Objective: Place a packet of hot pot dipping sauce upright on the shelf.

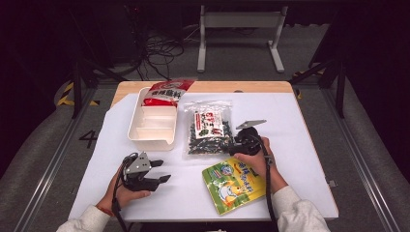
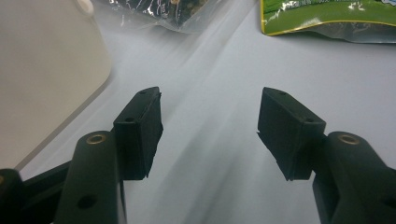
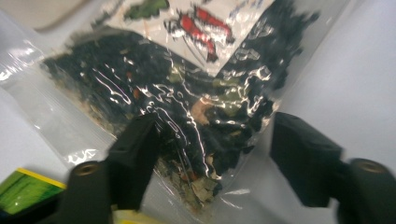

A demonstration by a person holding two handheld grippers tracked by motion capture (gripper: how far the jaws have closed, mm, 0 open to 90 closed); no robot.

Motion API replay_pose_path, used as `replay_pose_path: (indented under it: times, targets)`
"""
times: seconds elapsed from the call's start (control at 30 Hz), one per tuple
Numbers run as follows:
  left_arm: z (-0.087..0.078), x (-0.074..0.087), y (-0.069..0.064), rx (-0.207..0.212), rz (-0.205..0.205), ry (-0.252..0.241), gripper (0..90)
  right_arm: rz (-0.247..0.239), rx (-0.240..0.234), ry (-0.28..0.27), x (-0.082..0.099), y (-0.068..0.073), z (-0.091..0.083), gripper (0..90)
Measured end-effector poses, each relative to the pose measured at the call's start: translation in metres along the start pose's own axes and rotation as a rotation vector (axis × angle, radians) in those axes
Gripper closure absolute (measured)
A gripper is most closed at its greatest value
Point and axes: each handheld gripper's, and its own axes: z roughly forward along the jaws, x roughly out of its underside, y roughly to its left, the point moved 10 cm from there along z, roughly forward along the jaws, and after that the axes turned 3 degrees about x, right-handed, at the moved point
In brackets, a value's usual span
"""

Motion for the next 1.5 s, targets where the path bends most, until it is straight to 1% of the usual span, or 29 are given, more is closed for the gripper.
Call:
replay_pose_path:
  times: [0.03, 0.1, 0.13, 0.2, 0.23, 0.3, 0.33, 0.37, 0.43, 0.5, 0.53, 0.6, 0.63, 0.67, 0.73, 0.77, 0.8, 0.87, 0.93, 0.97, 1.0, 1.03, 1.13, 1.2, 1.27, 1.3, 1.43, 1.47, 1.5]
  targets:
    - [0.0, 0.001, -0.001, 0.007, -0.001, 0.001, 40.2, 0.002, -0.019, 0.032, 0.003, 0.002, 0.004, 23.6]
    - [0.002, 0.001, -0.001, 0.015, 0.003, 0.01, 39.8, -0.012, -0.012, 0.038, 0.001, 0.002, 0.006, 21.7]
    - [0.002, 0.0, -0.002, 0.022, 0.002, 0.006, 39.5, -0.01, -0.008, 0.048, -0.001, 0.003, 0.007, 20.0]
    - [0.002, -0.001, -0.002, 0.023, 0.001, -0.001, 39.2, 0.002, -0.022, 0.051, -0.004, 0.003, 0.009, 19.4]
    - [0.003, -0.003, -0.003, 0.031, 0.002, -0.006, 39.0, 0.02, -0.035, 0.043, -0.005, 0.002, 0.009, 19.8]
    - [0.004, -0.003, -0.004, 0.035, 0.011, -0.001, 38.5, 0.085, -0.077, 0.005, -0.011, -0.003, 0.009, 20.9]
    - [0.004, -0.003, -0.005, 0.04, 0.009, -0.002, 38.4, 0.119, -0.086, -0.009, -0.014, -0.006, 0.01, 23.1]
    - [0.005, -0.003, -0.005, 0.043, 0.012, -0.003, 38.1, 0.134, -0.082, -0.014, -0.016, -0.009, 0.011, 24.5]
    - [0.005, -0.003, -0.005, 0.044, 0.011, -0.004, 37.8, 0.152, -0.08, -0.021, -0.021, -0.011, 0.012, 24.2]
    - [0.004, -0.003, -0.006, 0.045, 0.008, -0.005, 37.2, 0.18, -0.097, 0.003, -0.022, -0.012, 0.017, 20.8]
    - [0.005, -0.003, -0.006, 0.045, 0.007, -0.005, 36.8, 0.185, -0.108, 0.008, -0.022, -0.012, 0.018, 20.9]
    - [0.005, -0.003, -0.006, 0.046, 0.008, -0.002, 36.4, 0.181, -0.109, 0.027, -0.023, -0.012, 0.018, 21.4]
    - [0.006, -0.003, -0.006, 0.044, 0.01, 0.002, 36.2, 0.172, -0.102, 0.038, -0.023, -0.012, 0.019, 22.1]
    - [0.006, -0.003, -0.005, 0.042, 0.009, 0.006, 35.9, 0.167, -0.099, 0.045, -0.023, -0.011, 0.019, 24.1]
    - [0.007, -0.005, -0.005, 0.041, 0.008, 0.006, 35.2, 0.17, -0.113, 0.05, -0.023, -0.01, 0.019, 31.0]
    - [0.007, -0.006, -0.006, 0.044, 0.003, -0.001, 34.9, 0.174, -0.122, 0.05, -0.023, -0.009, 0.019, 36.3]
    - [0.007, -0.006, -0.006, 0.044, 0.0, -0.002, 34.1, 0.19, -0.144, 0.053, -0.023, -0.007, 0.019, 40.8]
    - [0.007, -0.007, -0.005, 0.044, 0.0, -0.001, 32.9, 0.196, -0.163, 0.056, -0.023, -0.006, 0.019, 45.9]
    - [0.008, -0.009, -0.005, 0.05, -0.01, -0.009, 32.4, 0.209, -0.178, 0.054, -0.022, -0.007, 0.018, 51.0]
    - [0.008, -0.009, -0.005, 0.052, -0.013, -0.012, 32.1, 0.223, -0.187, 0.052, -0.021, -0.007, 0.017, 55.3]
    - [0.008, -0.009, -0.005, 0.052, -0.013, -0.012, 31.3, 0.225, -0.197, 0.042, -0.021, -0.008, 0.016, 57.8]
    - [0.01, -0.011, -0.004, 0.061, -0.029, -0.017, 30.0, 0.224, -0.199, 0.032, -0.02, -0.009, 0.015, 60.8]
    - [0.013, -0.014, -0.003, 0.071, -0.051, -0.015, 27.8, 0.213, -0.197, 0.021, -0.019, -0.008, 0.012, 65.2]
    - [0.015, -0.018, -0.004, 0.087, -0.065, -0.019, 25.7, 0.207, -0.197, 0.006, -0.019, -0.008, 0.009, 67.8]
    - [0.017, -0.02, -0.005, 0.094, -0.067, -0.021, 24.5, 0.202, -0.197, 0.002, -0.018, -0.008, 0.009, 68.0]
    - [0.017, -0.02, -0.005, 0.093, -0.066, -0.019, 24.4, 0.189, -0.195, -0.012, -0.018, -0.008, 0.007, 68.8]
    - [0.022, -0.023, -0.007, 0.102, -0.064, -0.014, 22.9, 0.17, -0.196, -0.046, -0.017, -0.006, 0.002, 71.1]
    - [0.023, -0.024, -0.007, 0.105, -0.076, -0.016, 22.7, 0.164, -0.199, -0.054, -0.016, -0.005, 0.0, 71.5]
    - [0.024, -0.025, -0.008, 0.107, -0.077, -0.01, 21.9, 0.161, -0.201, -0.061, -0.016, -0.005, -0.001, 72.1]
